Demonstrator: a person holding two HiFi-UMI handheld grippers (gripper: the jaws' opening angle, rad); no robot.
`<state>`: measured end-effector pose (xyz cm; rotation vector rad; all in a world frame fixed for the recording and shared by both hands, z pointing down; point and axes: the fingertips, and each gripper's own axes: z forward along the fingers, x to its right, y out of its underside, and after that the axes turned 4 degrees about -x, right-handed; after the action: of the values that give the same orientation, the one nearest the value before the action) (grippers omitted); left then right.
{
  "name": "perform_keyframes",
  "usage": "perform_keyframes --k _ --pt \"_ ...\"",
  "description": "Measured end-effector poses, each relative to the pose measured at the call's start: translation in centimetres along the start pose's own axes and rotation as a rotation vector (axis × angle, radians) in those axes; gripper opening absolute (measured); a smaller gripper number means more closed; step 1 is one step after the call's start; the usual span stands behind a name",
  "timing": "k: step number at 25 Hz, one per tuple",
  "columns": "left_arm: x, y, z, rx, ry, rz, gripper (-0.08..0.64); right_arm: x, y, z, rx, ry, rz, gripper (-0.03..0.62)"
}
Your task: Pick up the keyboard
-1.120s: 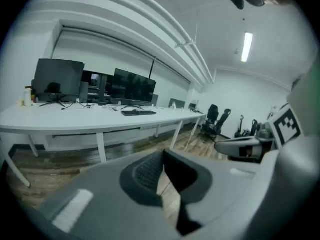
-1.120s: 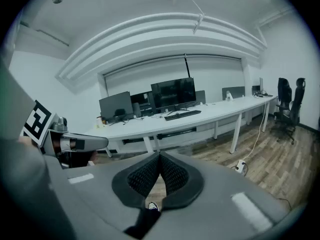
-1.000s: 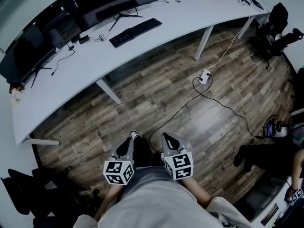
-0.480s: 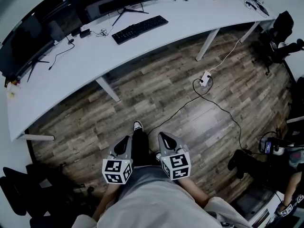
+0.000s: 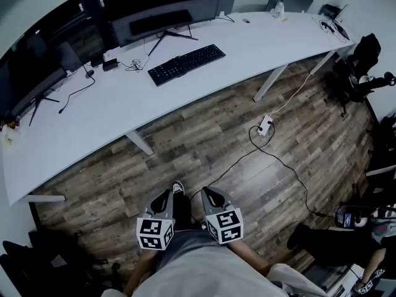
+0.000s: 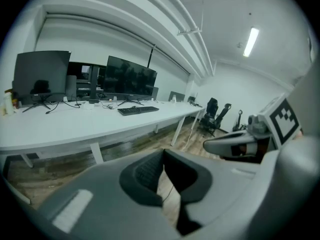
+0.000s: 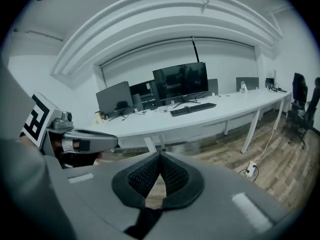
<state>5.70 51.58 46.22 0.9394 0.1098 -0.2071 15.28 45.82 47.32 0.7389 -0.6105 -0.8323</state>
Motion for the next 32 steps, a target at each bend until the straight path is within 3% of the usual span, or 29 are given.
perform_keyframes --k 8,15,19,25,29,32 --pt "-7.1 -7.3 4.6 0.041 0.022 -0.012 0.0 0.4 -7.9 7.3 -0.007 0.004 -0.025 -0.005" --pt "-12.2 -12.7 6.2 0.098 0.034 -0.006 0.0 -0.9 -12.3 12.1 -0.032 0.029 -0.061 -0.003" --pt "-14.4 -14.2 6.8 0.112 0.036 0.009 0.0 -1.8 -14.7 13.5 0.029 -0.012 -0.043 -0.003" --pt "-16.6 -14.9 8.0 0.108 0.024 0.004 0.0 -3.9 -18.0 14.7 0.095 -0.124 -0.094 -0.002" --pt "-16.7 -15.5 8.9 0.112 0.035 -0.03 0.0 -4.0 -19.5 15.5 0.12 -0.131 -0.128 -0.002" --pt "-16.4 -16.4 9.9 0.118 0.05 -0.016 0.0 -2.7 -20.0 16.2 0.12 -0.122 -0.097 -0.002"
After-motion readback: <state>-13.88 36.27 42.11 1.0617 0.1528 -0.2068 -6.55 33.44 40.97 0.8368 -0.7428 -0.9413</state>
